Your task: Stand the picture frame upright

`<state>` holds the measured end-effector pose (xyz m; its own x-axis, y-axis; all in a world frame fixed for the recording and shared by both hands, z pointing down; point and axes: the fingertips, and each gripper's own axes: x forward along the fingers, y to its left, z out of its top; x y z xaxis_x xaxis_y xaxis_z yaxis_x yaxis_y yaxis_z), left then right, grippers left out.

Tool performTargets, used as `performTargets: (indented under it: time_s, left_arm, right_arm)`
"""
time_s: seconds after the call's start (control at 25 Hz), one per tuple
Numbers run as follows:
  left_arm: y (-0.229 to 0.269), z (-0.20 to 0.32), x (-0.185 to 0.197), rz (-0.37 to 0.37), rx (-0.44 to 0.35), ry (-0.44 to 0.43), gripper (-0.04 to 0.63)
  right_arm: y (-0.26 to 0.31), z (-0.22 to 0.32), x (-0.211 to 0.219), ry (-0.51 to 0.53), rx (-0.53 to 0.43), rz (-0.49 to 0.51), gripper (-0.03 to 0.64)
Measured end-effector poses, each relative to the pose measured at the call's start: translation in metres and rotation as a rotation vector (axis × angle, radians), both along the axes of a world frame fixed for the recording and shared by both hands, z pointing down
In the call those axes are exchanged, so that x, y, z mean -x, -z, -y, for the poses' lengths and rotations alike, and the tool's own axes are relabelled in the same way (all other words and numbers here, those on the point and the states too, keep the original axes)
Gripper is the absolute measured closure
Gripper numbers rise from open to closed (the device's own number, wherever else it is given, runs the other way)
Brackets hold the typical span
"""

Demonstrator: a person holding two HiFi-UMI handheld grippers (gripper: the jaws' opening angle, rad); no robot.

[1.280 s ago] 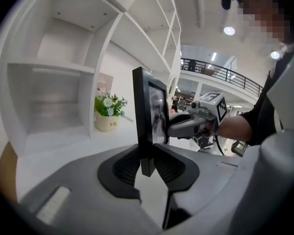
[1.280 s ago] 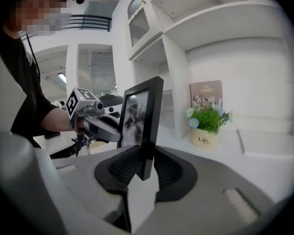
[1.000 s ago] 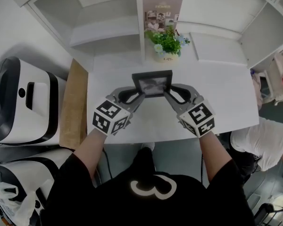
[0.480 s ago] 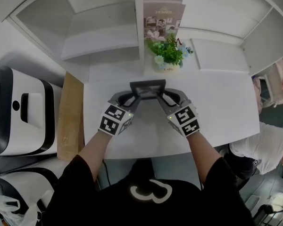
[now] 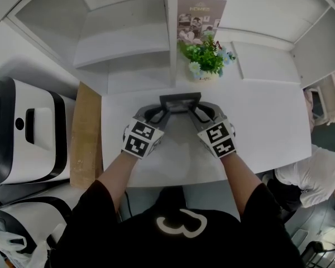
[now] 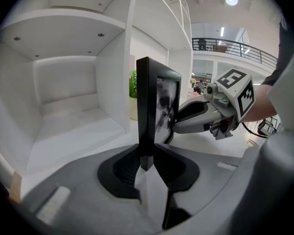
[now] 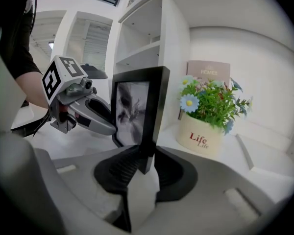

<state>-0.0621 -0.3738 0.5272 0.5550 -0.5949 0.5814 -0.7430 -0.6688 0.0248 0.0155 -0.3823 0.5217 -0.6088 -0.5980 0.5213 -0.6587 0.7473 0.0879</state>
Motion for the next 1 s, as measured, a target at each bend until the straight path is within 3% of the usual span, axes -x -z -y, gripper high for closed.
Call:
performTargets:
  time_s: [0.4, 0.64, 1.0]
  left_arm:
    - [0.004, -0.002, 0.000, -0.021, 0.009, -0.002, 0.500]
    - [0.004, -0.003, -0.002, -0.071, 0.028, 0.003, 0.448]
    - [0.011, -0.003, 0.001, -0.083, 0.014, 0.016, 0.386]
  right_arm:
    - [0.000, -0.003, 0.001, 0.004, -0.007, -0.012, 0.512]
    - [0.003, -0.004, -0.001, 0.016, -0.002, -0.016, 0.479]
    - [0.008, -0.008, -0.002, 0.028, 0.004, -0.010, 0.456]
